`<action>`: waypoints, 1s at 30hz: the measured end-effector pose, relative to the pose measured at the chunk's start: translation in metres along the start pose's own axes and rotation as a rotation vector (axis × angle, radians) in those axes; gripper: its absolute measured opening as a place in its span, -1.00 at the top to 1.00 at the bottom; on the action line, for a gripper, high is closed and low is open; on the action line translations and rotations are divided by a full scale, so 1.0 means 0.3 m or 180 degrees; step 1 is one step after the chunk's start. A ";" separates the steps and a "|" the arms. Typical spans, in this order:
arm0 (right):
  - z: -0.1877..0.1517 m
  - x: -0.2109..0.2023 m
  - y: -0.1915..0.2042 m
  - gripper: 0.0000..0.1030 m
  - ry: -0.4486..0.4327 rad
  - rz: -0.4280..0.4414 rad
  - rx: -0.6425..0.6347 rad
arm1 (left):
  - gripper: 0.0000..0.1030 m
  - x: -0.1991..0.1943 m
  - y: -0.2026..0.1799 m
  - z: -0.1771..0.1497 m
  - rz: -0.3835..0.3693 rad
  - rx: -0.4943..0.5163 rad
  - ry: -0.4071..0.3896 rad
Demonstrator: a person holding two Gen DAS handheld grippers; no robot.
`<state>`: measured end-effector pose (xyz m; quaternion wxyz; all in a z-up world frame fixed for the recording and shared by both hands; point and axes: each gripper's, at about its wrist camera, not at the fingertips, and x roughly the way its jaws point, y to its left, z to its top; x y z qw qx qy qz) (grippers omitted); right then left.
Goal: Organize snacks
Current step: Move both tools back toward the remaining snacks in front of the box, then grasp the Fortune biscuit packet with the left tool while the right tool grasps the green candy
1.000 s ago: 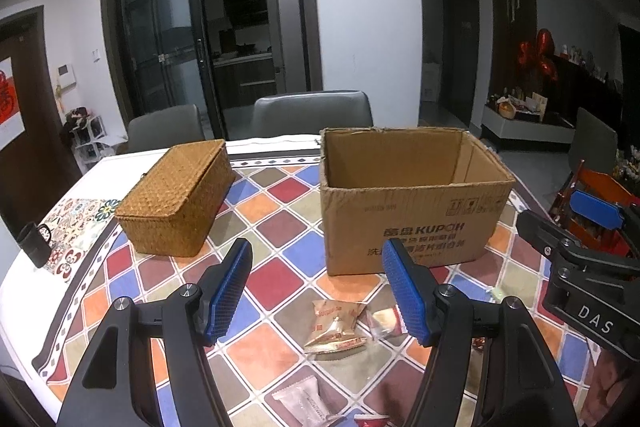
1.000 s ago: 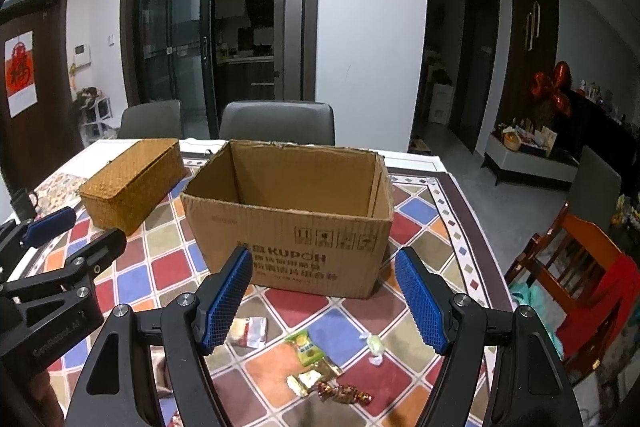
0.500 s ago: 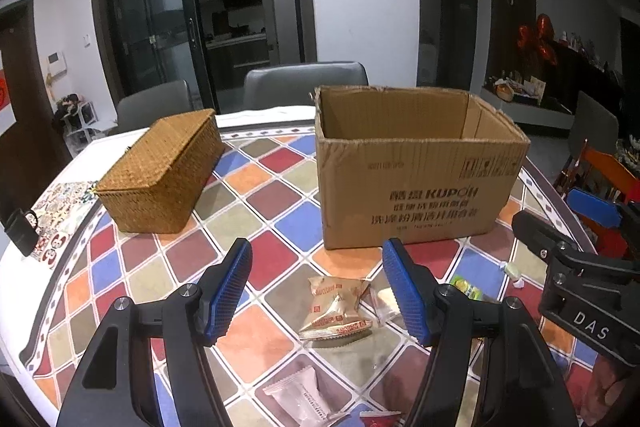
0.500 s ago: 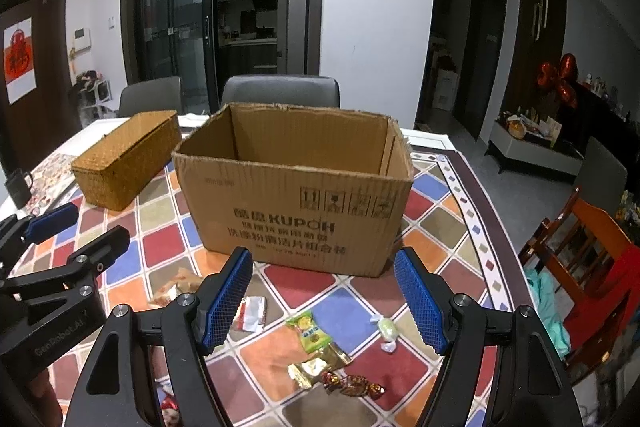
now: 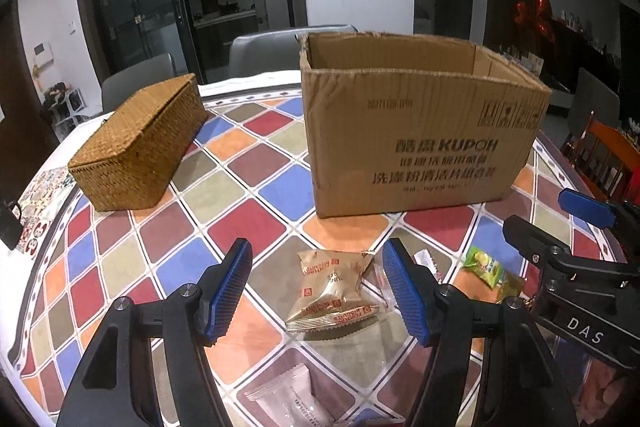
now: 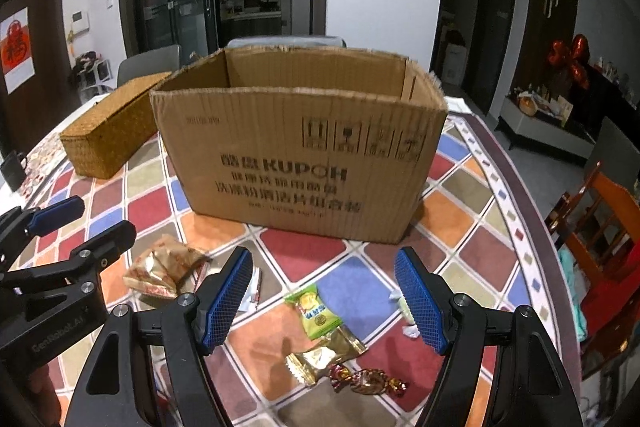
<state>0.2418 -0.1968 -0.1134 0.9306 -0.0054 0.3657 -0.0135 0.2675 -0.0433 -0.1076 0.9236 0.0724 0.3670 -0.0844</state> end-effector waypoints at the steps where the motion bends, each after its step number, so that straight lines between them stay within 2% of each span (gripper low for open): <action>1: -0.005 0.009 0.001 -0.45 0.0018 0.0012 0.0002 | -0.30 0.009 -0.001 -0.004 -0.0007 0.0004 0.0016; 25: -0.065 0.137 0.001 -0.44 0.0301 0.0036 -0.0012 | -0.30 0.157 -0.012 -0.063 -0.0087 0.0049 0.0352; 30: -0.084 0.172 -0.001 -0.30 0.0416 0.0070 -0.0011 | -0.30 0.177 -0.014 -0.067 -0.0095 0.0055 0.0396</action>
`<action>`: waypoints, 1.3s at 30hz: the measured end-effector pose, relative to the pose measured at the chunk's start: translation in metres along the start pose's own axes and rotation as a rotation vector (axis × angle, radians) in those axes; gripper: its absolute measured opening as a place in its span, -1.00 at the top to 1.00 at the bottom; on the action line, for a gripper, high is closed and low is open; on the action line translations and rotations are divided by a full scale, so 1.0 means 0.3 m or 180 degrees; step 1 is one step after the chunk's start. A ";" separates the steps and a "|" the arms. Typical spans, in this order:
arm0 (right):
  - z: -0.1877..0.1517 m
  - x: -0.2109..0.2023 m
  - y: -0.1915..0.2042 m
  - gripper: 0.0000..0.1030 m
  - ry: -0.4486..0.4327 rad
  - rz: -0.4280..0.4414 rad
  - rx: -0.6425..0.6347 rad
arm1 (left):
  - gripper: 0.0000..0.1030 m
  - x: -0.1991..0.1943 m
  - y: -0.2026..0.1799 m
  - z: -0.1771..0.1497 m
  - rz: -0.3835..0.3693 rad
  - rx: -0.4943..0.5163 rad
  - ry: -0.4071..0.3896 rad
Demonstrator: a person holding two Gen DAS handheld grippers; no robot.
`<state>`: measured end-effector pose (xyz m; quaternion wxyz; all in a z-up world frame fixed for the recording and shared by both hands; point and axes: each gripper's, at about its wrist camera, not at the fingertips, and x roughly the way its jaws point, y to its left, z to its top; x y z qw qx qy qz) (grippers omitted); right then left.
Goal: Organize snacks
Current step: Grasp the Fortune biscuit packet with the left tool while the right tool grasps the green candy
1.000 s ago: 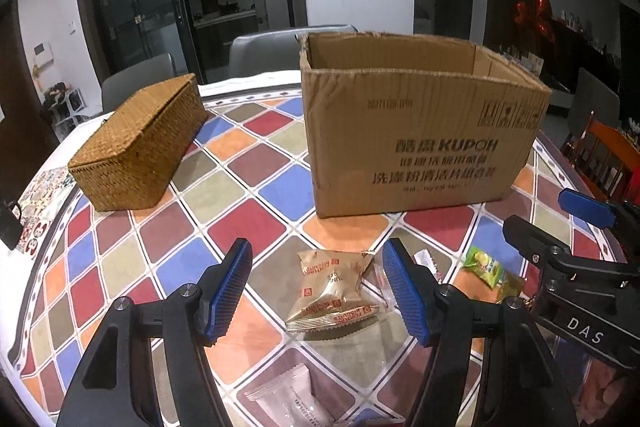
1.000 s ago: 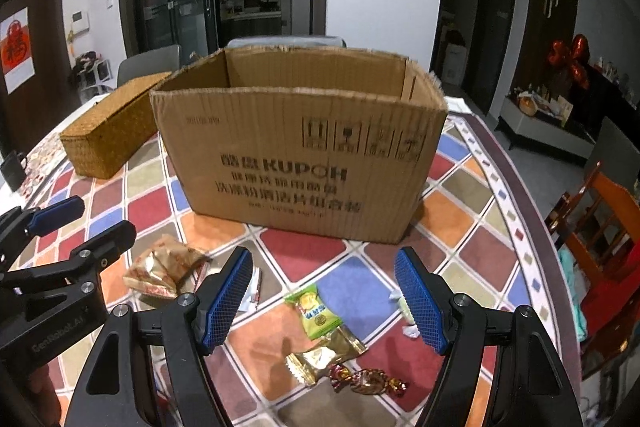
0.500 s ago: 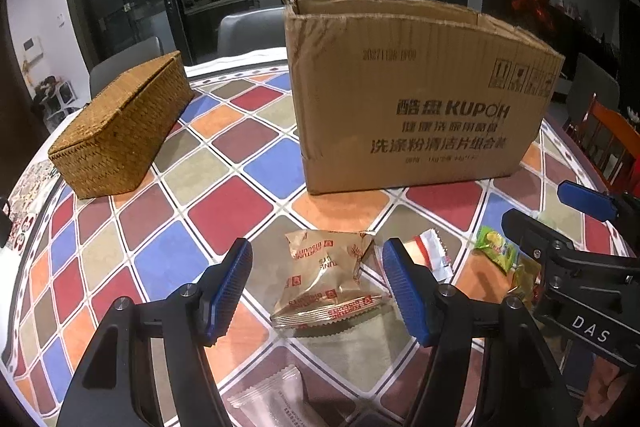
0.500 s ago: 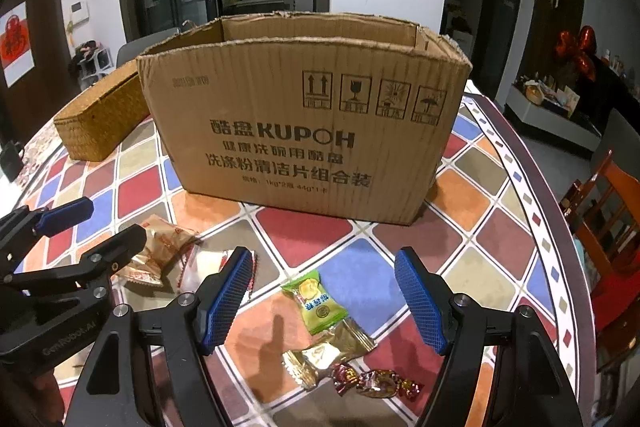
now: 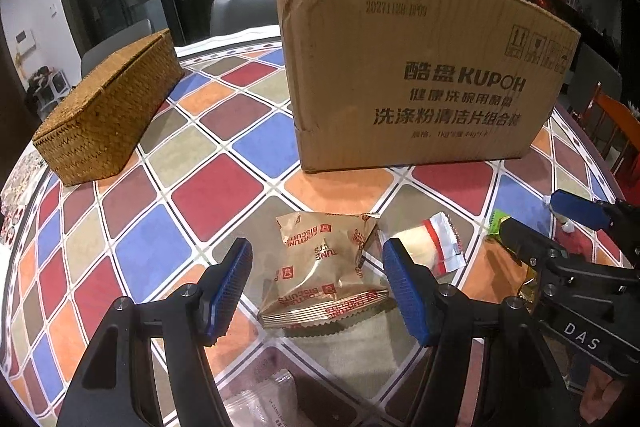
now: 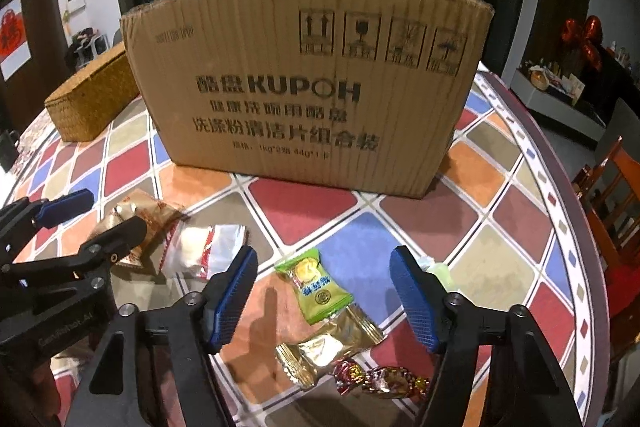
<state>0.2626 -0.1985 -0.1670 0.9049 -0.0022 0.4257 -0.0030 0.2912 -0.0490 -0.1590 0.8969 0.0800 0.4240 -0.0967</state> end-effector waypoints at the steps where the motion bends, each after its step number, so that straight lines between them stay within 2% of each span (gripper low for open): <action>1: -0.002 0.005 0.000 -0.28 0.0013 0.0004 0.0001 | -0.30 0.005 0.000 -0.001 0.0000 0.0002 0.0014; 17: -0.026 0.075 -0.011 -0.04 0.0227 0.0088 0.0070 | -0.28 0.065 0.006 0.004 -0.0077 -0.0053 0.0133; 19: -0.026 0.074 -0.009 0.03 0.0221 0.0092 0.0056 | -0.17 0.074 0.007 0.000 -0.0099 -0.0058 0.0164; 25: -0.027 0.070 0.001 0.45 0.0201 0.0109 0.0013 | -0.08 0.080 0.005 -0.004 -0.0120 -0.0042 0.0172; 32: -0.028 0.065 0.013 0.59 0.0145 0.0105 -0.0037 | 0.00 0.071 0.000 -0.010 -0.0114 -0.0048 0.0142; 33: -0.028 0.064 0.015 0.59 0.0142 0.0107 -0.0039 | 0.06 0.070 0.000 -0.012 -0.0108 -0.0053 0.0133; 34: -0.027 0.066 0.011 0.59 0.0140 0.0108 -0.0037 | 0.23 0.067 0.000 -0.012 -0.0093 -0.0053 0.0127; 39: -0.017 0.062 0.014 0.59 0.0114 0.0099 -0.0043 | 0.25 0.051 0.006 -0.009 -0.0084 -0.0071 0.0108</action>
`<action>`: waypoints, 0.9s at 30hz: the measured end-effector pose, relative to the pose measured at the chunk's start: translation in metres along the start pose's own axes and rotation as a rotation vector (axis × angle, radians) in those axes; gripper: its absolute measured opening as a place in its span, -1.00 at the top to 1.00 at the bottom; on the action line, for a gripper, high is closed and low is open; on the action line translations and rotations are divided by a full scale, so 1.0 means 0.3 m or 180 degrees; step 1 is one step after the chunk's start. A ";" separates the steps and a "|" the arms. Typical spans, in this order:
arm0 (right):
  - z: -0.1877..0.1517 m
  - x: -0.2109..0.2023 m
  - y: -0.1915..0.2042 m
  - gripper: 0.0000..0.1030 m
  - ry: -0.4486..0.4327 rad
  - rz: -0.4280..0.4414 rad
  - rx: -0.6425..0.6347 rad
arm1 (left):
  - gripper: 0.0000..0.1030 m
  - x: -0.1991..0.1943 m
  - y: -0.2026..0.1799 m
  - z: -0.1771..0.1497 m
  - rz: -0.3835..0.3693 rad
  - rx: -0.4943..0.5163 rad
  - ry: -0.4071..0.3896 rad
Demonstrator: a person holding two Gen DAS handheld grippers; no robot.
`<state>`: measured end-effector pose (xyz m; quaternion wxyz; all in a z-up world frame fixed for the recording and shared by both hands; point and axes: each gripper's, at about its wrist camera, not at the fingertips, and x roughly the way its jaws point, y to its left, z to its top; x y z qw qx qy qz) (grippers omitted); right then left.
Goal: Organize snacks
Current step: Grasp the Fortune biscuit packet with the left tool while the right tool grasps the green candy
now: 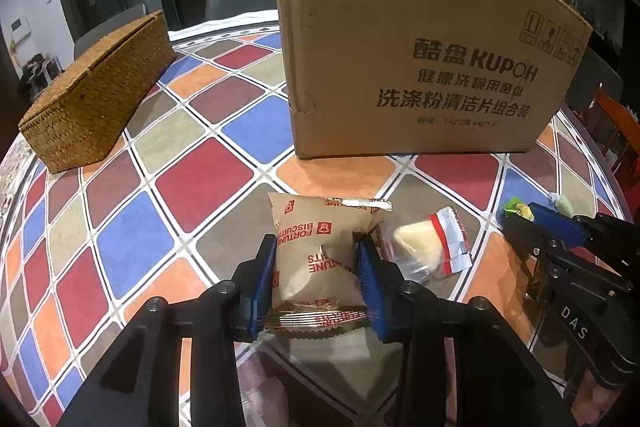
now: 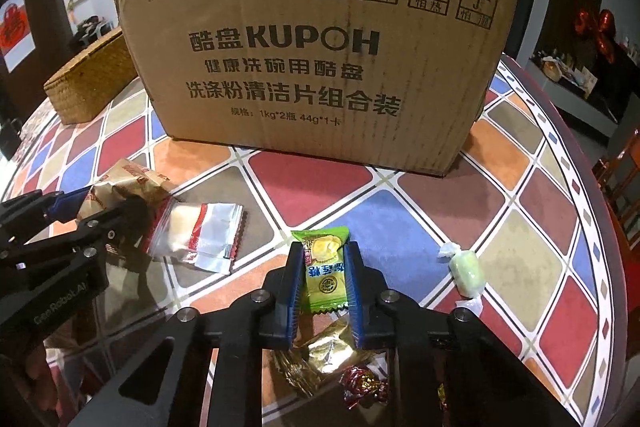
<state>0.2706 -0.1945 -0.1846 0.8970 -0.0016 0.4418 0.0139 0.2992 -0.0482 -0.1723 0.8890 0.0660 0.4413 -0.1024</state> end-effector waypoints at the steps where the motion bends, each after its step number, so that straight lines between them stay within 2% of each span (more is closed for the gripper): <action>1: 0.003 -0.004 0.001 0.59 -0.0013 0.0001 0.0000 | 0.25 -0.003 0.002 0.001 0.0006 -0.0004 -0.0009; 27: 0.033 -0.156 -0.005 0.59 -0.0298 0.0116 0.0007 | 0.27 -0.182 0.004 0.044 0.0073 -0.0031 -0.0262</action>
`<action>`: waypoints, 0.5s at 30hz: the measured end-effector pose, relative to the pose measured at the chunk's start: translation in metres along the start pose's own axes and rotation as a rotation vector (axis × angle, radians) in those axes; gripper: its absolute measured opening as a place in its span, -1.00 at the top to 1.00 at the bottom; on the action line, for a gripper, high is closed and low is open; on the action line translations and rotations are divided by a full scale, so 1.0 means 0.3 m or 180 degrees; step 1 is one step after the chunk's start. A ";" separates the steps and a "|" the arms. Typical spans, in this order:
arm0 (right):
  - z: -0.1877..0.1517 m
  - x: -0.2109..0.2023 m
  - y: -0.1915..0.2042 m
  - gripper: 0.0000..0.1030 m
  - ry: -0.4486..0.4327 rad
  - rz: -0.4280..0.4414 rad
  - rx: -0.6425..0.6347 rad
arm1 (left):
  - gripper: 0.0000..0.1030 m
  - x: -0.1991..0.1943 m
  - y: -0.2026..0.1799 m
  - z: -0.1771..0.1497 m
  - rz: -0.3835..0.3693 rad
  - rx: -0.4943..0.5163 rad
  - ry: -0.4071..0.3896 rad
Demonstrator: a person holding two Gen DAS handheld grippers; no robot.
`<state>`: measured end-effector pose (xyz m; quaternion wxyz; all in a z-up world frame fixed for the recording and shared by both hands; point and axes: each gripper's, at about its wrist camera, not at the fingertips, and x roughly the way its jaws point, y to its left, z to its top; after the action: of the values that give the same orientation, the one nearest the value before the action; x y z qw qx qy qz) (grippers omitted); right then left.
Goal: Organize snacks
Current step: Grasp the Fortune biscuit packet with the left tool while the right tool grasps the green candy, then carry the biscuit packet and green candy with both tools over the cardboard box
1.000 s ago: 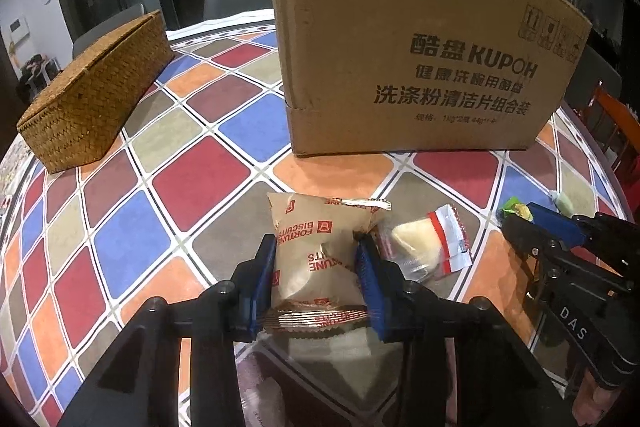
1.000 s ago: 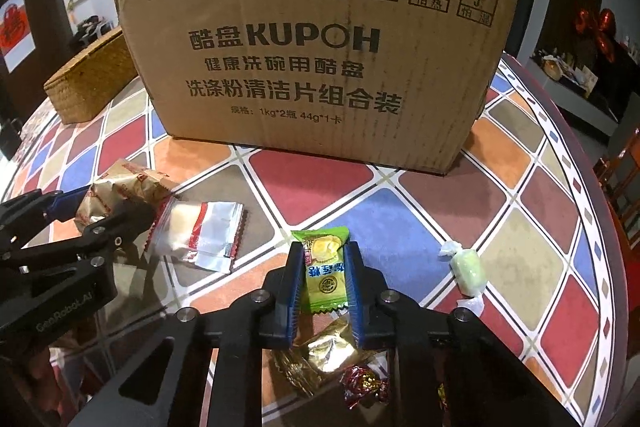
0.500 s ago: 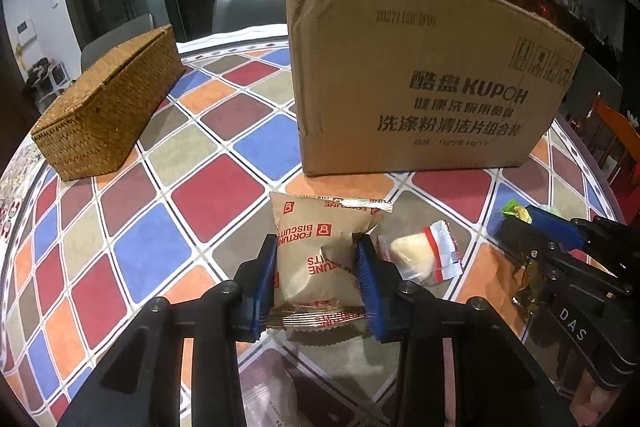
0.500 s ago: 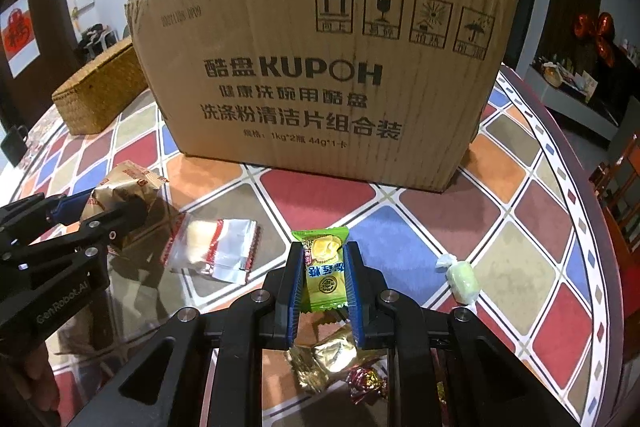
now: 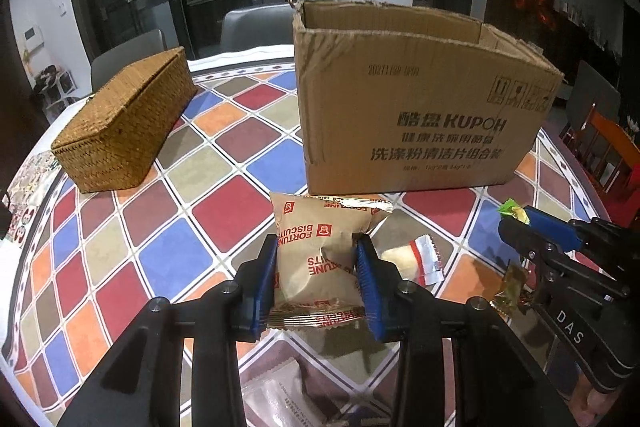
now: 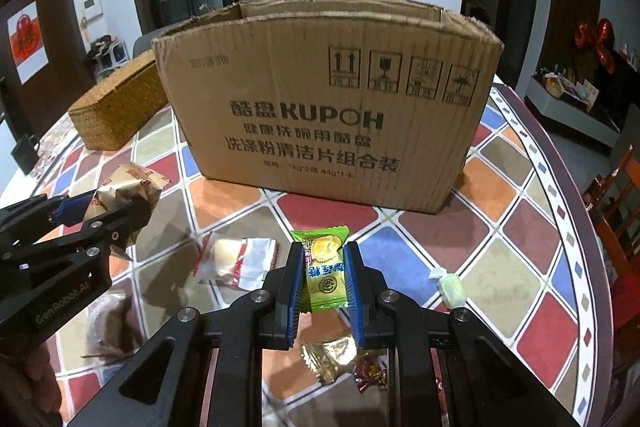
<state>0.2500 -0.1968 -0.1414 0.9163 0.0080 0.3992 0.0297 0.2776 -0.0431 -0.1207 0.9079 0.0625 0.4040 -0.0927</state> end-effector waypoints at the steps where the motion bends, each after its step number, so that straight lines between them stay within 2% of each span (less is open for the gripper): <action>1: 0.005 -0.005 0.003 0.59 -0.0010 0.0002 0.0000 | 0.27 -0.008 -0.001 0.003 0.0001 0.0001 -0.0011; 15: 0.043 -0.130 0.011 0.59 -0.0227 0.0003 -0.0003 | 0.27 -0.130 -0.018 0.038 -0.0003 0.0014 -0.0199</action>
<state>0.2330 -0.1958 -0.1040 0.9300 0.0087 0.3663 0.0300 0.2590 -0.0460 -0.0841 0.9199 0.0614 0.3752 -0.0958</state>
